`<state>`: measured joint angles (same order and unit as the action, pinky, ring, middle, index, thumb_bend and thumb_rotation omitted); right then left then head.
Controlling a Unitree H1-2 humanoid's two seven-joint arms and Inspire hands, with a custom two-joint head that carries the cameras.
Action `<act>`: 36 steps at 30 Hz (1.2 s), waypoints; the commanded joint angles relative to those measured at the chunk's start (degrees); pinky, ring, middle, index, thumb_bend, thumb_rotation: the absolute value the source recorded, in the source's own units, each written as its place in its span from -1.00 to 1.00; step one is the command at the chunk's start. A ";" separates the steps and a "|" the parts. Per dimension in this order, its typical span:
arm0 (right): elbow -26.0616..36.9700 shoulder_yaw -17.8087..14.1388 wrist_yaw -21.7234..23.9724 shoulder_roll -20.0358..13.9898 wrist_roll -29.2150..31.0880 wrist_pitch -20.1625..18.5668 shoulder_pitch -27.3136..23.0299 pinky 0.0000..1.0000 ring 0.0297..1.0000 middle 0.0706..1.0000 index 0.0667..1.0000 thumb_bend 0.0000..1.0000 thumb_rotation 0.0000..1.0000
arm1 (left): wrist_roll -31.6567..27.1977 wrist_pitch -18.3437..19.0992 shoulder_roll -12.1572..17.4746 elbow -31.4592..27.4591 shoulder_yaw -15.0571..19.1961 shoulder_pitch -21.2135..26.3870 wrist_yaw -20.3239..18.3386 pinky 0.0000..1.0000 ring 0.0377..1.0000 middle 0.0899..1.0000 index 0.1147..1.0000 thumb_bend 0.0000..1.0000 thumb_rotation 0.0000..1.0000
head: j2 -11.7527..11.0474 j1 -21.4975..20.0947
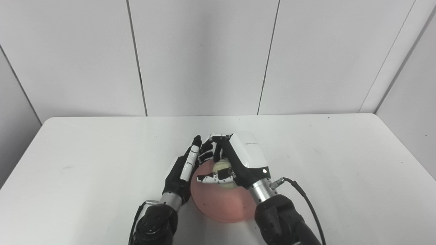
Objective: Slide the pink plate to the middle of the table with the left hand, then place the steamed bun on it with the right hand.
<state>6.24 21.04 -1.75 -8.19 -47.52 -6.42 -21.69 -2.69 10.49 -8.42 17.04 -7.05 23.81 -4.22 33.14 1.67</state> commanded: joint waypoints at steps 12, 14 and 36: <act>-5.56 0.79 -1.65 -1.43 0.93 5.34 -0.92 -0.74 -0.69 -0.61 -0.11 0.01 -0.68 | 2.95 3.57 -0.62 1.03 -2.03 1.04 0.60 0.86 0.93 0.98 1.00 0.36 1.00 | 0.21 0.19; -6.44 0.64 -2.00 -1.52 1.14 5.54 -0.72 -0.74 -0.69 -0.62 -0.12 0.01 -0.68 | 2.45 3.32 -0.62 1.21 -1.80 0.96 0.15 0.90 0.98 1.00 1.00 0.37 1.00 | 0.20 0.15; -9.58 -0.78 -4.69 -2.98 2.57 9.03 0.08 -0.62 -0.54 -0.41 -0.16 0.25 0.13 | 1.85 3.31 -0.81 2.19 -1.10 0.68 -0.36 0.80 0.94 1.00 1.00 0.54 0.93 | 0.17 -0.53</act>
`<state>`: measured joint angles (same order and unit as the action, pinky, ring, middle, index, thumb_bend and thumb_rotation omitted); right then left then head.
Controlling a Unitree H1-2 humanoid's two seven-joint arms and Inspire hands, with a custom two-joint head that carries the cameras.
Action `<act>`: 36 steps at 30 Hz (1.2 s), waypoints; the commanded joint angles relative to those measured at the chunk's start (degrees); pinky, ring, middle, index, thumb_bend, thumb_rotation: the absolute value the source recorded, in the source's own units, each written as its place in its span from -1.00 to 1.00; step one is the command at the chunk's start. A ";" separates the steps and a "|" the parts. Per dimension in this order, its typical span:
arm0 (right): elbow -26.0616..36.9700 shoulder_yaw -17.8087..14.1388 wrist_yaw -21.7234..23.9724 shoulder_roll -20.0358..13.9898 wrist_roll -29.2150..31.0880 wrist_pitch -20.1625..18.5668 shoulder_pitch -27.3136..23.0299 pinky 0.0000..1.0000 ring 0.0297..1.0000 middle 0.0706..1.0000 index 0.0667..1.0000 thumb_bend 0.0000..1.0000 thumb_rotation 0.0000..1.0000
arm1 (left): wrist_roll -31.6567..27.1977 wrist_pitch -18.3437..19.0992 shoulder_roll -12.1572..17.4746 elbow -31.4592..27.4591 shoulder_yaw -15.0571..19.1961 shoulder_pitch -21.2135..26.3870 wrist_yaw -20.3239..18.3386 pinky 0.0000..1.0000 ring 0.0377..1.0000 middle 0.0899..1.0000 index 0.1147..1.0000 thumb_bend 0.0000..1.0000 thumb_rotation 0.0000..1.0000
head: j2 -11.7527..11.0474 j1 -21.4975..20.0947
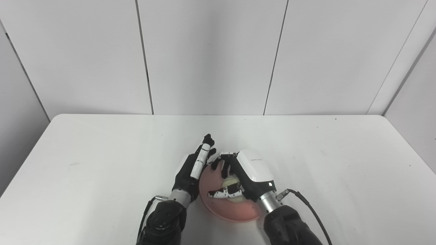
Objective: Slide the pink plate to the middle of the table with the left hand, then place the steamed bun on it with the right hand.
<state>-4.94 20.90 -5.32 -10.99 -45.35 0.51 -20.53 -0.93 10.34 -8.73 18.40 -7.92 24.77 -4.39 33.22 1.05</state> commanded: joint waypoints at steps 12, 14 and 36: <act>4.72 -1.27 -0.27 -1.20 0.33 1.62 -0.49 0.01 0.07 0.15 0.21 0.46 0.83 | -0.44 1.76 -0.63 1.35 0.06 -0.40 -0.74 0.67 0.67 0.63 0.94 0.39 0.93 | 0.09 -0.22; 5.38 -1.73 -0.39 -1.18 1.27 2.33 -0.34 0.04 0.11 0.17 0.23 0.47 0.84 | -0.40 1.80 -0.87 1.14 0.20 -0.55 -0.43 0.66 0.66 0.62 0.95 0.38 0.92 | 0.05 -0.21; 12.70 -15.30 -4.65 2.02 19.27 8.94 3.44 0.25 0.32 0.32 0.29 0.48 0.95 | 0.88 -1.75 -1.32 1.02 1.15 -1.51 1.53 0.74 0.78 0.74 0.88 0.34 0.88 | -0.25 -0.05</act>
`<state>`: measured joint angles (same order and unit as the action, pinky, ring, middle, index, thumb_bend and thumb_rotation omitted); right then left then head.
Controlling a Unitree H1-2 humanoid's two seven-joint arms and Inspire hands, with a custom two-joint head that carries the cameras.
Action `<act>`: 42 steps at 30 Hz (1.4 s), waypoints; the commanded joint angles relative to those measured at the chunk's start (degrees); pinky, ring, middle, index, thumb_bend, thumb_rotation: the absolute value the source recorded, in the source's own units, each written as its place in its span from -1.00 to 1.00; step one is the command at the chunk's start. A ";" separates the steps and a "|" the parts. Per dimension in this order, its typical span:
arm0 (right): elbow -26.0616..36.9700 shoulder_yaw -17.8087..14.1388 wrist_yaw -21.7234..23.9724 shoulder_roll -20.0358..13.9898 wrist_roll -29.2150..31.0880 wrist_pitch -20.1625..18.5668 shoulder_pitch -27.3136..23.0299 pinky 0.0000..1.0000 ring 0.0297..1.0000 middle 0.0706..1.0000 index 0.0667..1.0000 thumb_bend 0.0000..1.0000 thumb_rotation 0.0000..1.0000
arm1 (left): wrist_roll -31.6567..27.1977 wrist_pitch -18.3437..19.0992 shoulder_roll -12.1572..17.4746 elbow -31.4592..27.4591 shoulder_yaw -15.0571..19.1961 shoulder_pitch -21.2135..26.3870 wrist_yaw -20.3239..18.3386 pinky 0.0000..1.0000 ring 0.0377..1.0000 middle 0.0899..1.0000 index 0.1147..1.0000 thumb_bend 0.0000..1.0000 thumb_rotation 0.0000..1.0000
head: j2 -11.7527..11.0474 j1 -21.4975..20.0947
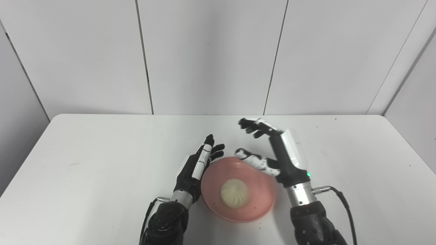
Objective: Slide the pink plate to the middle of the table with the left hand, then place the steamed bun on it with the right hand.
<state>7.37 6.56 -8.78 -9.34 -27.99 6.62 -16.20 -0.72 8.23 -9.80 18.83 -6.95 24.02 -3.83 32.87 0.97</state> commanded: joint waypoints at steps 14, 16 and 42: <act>-6.86 -8.38 3.50 1.96 20.73 -2.07 1.19 0.47 0.54 0.58 0.53 0.28 1.00 | 2.44 -2.89 -0.12 -0.96 0.66 -2.12 3.73 1.00 1.00 1.00 0.94 0.34 0.93 | 0.39 -1.51; -6.44 -8.65 4.45 2.05 22.02 -4.18 1.21 0.53 0.60 0.65 0.63 0.24 1.00 | 4.62 -4.46 0.14 -1.00 0.02 -2.29 4.99 0.98 0.99 1.00 0.92 0.32 0.96 | 0.44 -1.61; -5.96 -5.82 6.88 3.35 19.20 -12.18 2.92 0.86 0.91 0.92 0.87 0.41 1.00 | 7.15 -11.50 0.80 -0.53 -0.29 -2.68 6.05 0.96 1.00 1.00 1.00 0.18 1.00 | 0.41 -2.61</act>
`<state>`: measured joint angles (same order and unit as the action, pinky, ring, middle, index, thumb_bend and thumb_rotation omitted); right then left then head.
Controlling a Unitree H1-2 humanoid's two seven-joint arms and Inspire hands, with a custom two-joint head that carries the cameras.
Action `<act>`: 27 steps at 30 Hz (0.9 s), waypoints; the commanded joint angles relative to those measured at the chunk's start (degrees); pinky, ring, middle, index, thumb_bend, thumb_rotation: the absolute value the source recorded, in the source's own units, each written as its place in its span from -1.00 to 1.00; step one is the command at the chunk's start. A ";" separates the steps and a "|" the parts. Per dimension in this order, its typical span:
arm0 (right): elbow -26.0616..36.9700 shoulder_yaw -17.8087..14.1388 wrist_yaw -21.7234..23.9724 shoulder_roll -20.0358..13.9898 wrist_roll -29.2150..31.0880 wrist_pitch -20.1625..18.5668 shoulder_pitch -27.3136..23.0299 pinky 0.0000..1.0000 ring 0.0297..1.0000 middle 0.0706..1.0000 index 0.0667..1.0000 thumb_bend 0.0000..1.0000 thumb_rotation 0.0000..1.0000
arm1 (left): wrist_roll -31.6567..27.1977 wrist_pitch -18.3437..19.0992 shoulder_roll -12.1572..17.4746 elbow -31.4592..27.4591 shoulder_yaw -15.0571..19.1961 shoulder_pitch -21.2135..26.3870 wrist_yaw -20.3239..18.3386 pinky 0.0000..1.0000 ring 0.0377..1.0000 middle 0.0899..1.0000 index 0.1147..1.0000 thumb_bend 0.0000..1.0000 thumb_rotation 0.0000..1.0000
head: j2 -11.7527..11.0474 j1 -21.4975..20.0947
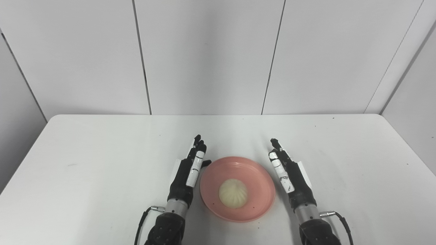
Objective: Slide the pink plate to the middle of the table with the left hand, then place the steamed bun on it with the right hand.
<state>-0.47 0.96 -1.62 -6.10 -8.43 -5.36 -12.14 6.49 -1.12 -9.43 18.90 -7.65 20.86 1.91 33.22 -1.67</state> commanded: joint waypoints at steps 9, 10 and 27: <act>2.04 -0.35 0.22 0.29 0.42 -1.41 -1.00 0.84 0.86 0.89 0.88 0.46 1.00 | -0.72 -3.88 0.05 -0.01 0.53 0.33 0.50 1.00 1.00 1.00 1.00 0.18 1.00 | 0.05 0.05; 2.08 -0.38 0.27 0.26 0.60 -1.58 -0.99 0.84 0.86 0.89 0.89 0.46 1.00 | -0.60 -4.04 0.01 0.00 0.49 0.31 0.61 1.00 1.00 1.00 1.00 0.18 1.00 | 0.06 0.11; 2.18 -0.11 0.11 0.26 0.64 -1.99 -0.94 0.86 0.87 0.90 0.88 0.47 1.00 | 2.43 -13.31 1.39 3.11 -0.70 0.54 1.07 0.95 1.00 1.00 1.00 0.25 0.97 | 0.08 -0.13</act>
<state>0.30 1.00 -1.61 -6.07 -7.88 -7.45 -11.95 8.21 -12.24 -8.57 21.31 -8.23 20.55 2.44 33.22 -1.85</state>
